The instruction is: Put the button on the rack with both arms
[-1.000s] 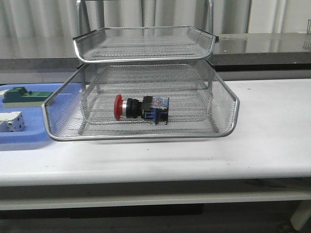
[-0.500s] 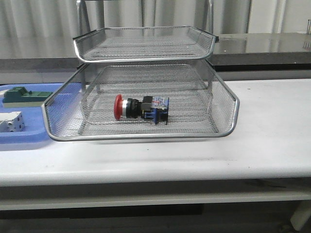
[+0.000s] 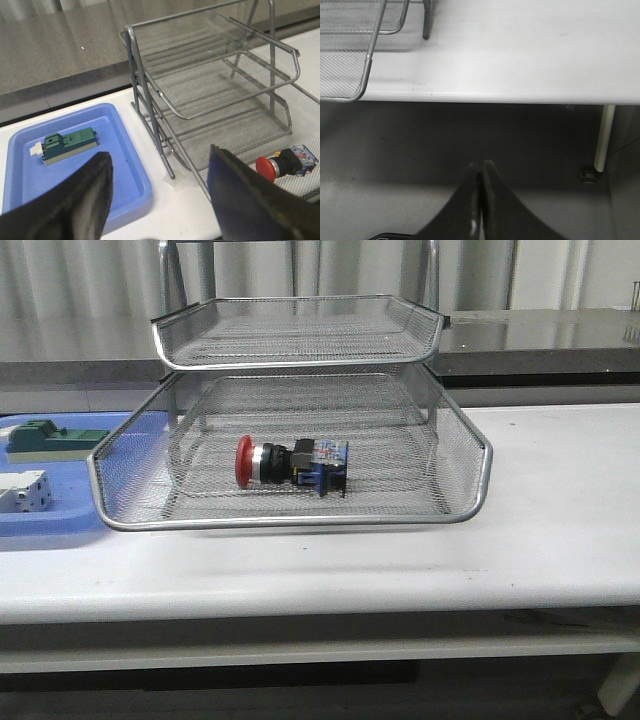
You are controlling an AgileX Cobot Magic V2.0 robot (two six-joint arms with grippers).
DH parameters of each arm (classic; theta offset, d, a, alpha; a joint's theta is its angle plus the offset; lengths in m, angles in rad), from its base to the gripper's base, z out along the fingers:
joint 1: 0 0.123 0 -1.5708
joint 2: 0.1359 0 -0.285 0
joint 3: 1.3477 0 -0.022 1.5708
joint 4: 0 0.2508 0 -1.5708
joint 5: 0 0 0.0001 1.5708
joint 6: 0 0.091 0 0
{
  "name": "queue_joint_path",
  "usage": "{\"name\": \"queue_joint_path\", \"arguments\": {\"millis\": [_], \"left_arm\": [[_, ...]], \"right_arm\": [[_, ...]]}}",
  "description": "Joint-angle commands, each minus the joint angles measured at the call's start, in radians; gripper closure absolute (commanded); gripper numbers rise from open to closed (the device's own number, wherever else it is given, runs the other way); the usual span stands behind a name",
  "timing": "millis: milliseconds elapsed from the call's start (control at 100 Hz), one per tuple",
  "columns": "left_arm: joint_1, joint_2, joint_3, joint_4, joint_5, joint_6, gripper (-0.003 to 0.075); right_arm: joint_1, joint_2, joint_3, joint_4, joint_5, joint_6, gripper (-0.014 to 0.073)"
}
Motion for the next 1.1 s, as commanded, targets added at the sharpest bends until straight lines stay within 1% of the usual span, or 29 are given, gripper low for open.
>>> {"name": "queue_joint_path", "arguments": {"millis": [0,120,250,340,410,530,840,940,1010,1090], "left_arm": [[0.003,-0.071,0.068,-0.020,-0.158,-0.012,0.0314],[0.003,-0.162,0.198,-0.020,-0.260,-0.012,0.0314],[0.003,-0.250,0.339,-0.051,-0.431,-0.012,0.0314],[0.003,-0.291,0.412,-0.060,-0.536,-0.012,0.0314],[0.003,-0.306,0.455,-0.060,-0.584,-0.012,0.0314],[0.003,-0.307,0.484,-0.060,-0.596,-0.012,0.0314],[0.003,-0.307,0.489,-0.060,-0.594,-0.012,0.0318],[0.003,-0.307,0.489,-0.060,-0.594,-0.012,0.0368],[0.003,-0.307,0.489,-0.060,-0.594,-0.012,0.0437],[0.003,-0.307,0.489,-0.060,-0.594,-0.012,0.0538]], "right_arm": [[-0.004,0.002,-0.032,-0.013,-0.058,-0.004,0.0661],[-0.004,0.002,-0.032,-0.013,-0.058,-0.004,0.0661],[-0.004,0.002,-0.032,-0.013,-0.058,-0.004,0.0661],[-0.004,0.002,-0.032,-0.013,-0.058,-0.004,0.0661],[-0.004,0.002,-0.032,-0.013,-0.058,-0.004,0.0661],[-0.004,0.002,-0.032,-0.013,-0.058,-0.004,0.0661],[-0.004,0.002,-0.032,-0.013,-0.058,-0.004,0.0661],[-0.004,0.002,-0.032,-0.013,-0.058,-0.004,0.0661],[-0.004,0.002,-0.032,-0.013,-0.058,-0.004,0.0661],[-0.004,0.002,-0.032,-0.013,-0.058,-0.004,0.0661]]}}
